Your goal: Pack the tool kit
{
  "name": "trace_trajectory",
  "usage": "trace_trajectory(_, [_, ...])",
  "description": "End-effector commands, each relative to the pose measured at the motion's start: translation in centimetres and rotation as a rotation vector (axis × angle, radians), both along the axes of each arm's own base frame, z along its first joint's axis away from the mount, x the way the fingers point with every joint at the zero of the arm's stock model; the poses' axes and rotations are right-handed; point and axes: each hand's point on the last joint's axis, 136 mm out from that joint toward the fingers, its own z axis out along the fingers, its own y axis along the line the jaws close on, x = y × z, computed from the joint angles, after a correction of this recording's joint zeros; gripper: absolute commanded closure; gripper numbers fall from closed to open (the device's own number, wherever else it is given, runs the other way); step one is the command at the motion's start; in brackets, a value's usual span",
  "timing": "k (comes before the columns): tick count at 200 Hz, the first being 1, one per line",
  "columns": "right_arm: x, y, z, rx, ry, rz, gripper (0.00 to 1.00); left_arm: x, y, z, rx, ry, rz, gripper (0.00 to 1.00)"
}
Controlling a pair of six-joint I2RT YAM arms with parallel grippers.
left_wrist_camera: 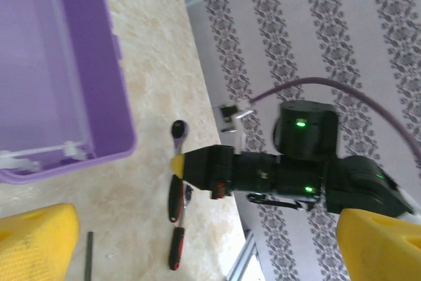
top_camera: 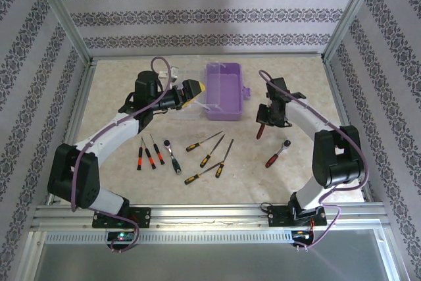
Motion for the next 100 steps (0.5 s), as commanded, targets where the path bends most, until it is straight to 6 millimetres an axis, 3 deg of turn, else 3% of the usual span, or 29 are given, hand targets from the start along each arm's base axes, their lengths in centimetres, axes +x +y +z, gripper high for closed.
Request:
trace_trajectory(1, [2.0,2.3,3.5,0.009,-0.081,0.063,1.00,0.4,1.9,1.8,0.048,-0.077,0.060,0.00])
trace_trajectory(55, [7.6,8.1,6.4,0.042,-0.157,0.183,1.00,1.7,4.2,1.2,0.070,-0.058,0.132,0.00])
trace_trajectory(100, [12.3,11.6,5.3,0.099,-0.163,0.230,1.00,2.2,5.2,0.8,0.080,-0.052,0.158,0.00])
